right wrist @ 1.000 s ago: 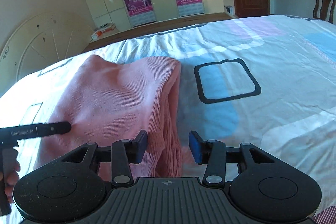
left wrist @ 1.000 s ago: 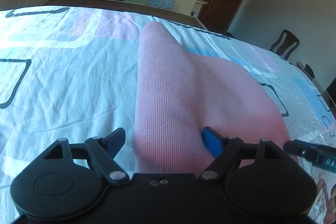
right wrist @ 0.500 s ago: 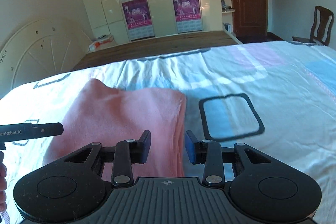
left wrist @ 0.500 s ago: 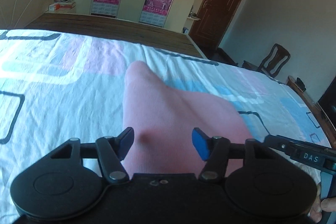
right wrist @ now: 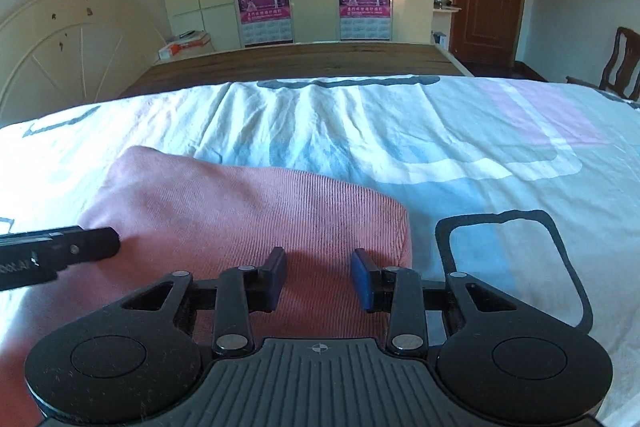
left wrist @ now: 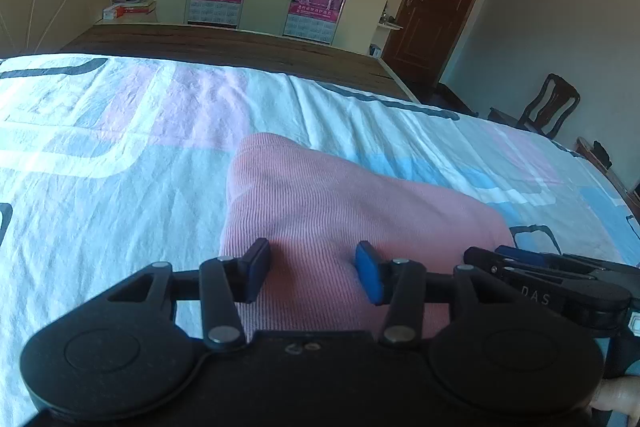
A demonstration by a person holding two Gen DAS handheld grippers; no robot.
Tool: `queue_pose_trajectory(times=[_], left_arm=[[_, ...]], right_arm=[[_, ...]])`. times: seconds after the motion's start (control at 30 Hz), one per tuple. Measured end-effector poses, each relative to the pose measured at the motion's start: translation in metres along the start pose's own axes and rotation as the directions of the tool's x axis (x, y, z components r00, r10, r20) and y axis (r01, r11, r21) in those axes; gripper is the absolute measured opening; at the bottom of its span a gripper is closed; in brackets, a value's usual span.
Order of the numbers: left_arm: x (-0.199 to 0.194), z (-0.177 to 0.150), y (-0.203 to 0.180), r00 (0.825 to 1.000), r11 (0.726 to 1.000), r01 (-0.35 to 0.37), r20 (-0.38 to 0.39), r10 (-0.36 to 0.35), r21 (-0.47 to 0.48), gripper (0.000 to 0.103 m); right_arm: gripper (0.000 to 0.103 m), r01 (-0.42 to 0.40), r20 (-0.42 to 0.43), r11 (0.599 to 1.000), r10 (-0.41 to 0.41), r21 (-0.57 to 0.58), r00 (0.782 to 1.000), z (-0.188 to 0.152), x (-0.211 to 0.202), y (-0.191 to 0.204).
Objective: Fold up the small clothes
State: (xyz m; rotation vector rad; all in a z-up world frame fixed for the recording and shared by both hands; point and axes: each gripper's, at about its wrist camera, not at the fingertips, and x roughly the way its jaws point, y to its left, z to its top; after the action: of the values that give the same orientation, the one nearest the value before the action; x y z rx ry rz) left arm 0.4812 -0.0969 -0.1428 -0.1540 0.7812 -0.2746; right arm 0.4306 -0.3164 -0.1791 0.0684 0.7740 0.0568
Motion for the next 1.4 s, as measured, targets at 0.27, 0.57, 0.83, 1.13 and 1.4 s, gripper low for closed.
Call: queue_pose_trajectory(times=[0.27, 0.57, 0.83, 1.13, 1.4], left_arm=[[0.02, 0.017, 0.001, 1.0, 0.999, -0.026, -0.018, 0.026, -0.018, 0.048], [0.012, 0.016, -0.01, 0.997, 0.996, -0.074, -0.002, 0.074, 0.056, 0.058], [-0.03, 0.004, -0.017, 0.998, 0.996, -0.067, 0.022, 0.066, 0.065, 0.064], [-0.054, -0.038, -0.025, 0.996, 0.989, -0.082, -0.02, 0.085, 0.121, 0.064], [-0.061, -0.042, -0.019, 0.995, 0.991, -0.098, -0.023, 0.101, 0.087, 0.069]], right_arm=[[0.036, 0.013, 0.045, 0.997, -0.01, -0.072, 0.999, 0.007, 0.004, 0.003], [0.036, -0.009, 0.032, 1.0, 0.01, -0.017, 0.999, 0.006, -0.003, -0.007], [0.036, -0.08, 0.06, 0.997, 0.079, 0.022, 0.995, -0.001, -0.054, -0.003], [0.036, -0.091, 0.041, 0.994, 0.094, -0.068, 0.995, -0.038, -0.085, 0.018], [0.036, -0.038, -0.016, 0.996, 0.037, -0.076, 0.999, -0.057, -0.072, 0.012]])
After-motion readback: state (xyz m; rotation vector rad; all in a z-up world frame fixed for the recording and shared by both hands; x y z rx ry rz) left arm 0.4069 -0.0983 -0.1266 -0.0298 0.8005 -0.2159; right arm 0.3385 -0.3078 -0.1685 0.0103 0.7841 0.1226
